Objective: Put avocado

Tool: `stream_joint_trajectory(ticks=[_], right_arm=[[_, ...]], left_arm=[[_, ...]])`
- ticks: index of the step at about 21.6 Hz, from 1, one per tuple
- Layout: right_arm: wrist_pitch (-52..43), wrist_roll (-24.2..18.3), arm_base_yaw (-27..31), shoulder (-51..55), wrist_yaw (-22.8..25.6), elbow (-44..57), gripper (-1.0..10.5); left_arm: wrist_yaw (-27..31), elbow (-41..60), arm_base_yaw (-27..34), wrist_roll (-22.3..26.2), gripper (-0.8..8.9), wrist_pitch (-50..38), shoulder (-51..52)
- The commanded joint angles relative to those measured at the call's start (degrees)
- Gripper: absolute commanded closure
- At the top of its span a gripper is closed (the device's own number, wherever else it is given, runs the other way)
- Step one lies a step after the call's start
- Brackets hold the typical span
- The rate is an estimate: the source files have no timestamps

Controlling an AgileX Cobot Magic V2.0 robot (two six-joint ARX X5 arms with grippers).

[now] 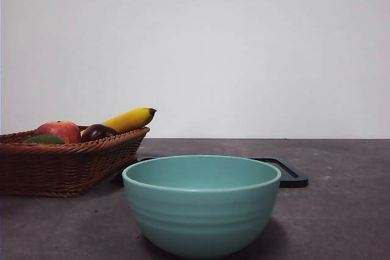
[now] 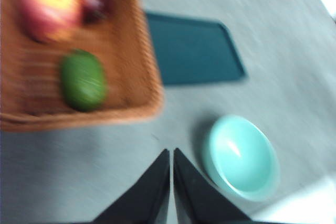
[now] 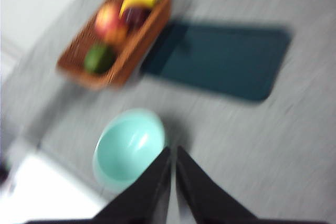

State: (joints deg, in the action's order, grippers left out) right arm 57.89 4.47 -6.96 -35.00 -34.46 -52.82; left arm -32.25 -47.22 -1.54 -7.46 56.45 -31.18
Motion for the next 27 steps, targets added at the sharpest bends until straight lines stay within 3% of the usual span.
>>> stream_joint_trajectory(ticks=[1,8,10,12,16,20,27], right_arm=[[4.6,-4.1,-3.8,-1.2,-0.2,-1.2,9.4],[8.0,-6.4,-10.3,-1.4,0.0,-1.2,9.4],[7.8,-6.4,-10.3,-1.4,0.0,-1.2,9.3],[7.7,-6.4,-10.3,-1.4,0.0,-1.2,7.9],[7.7,-6.3,-10.3,-1.4,0.0,-1.2,5.5],[7.6,-6.2,-10.3,-1.4,0.4,-1.2,5.4],[5.9,-4.9,-10.3,-1.4,0.4,-1.2,5.4]], left_arm=[[-1.7,-2.7,-1.6,2.7,8.04,3.2,-0.6],[-1.9,-3.3,-4.1,4.0,8.03,7.4,-0.6],[-1.9,-3.3,-4.1,3.9,7.43,7.4,-0.6],[-1.9,-3.3,-4.1,3.6,5.83,7.4,-0.6],[-1.9,-3.3,-4.1,3.5,4.28,7.1,-0.6],[-1.2,-3.3,-4.1,3.2,4.09,5.7,-1.0],[4.9,-3.5,-4.1,0.9,4.09,-0.8,-5.8]])
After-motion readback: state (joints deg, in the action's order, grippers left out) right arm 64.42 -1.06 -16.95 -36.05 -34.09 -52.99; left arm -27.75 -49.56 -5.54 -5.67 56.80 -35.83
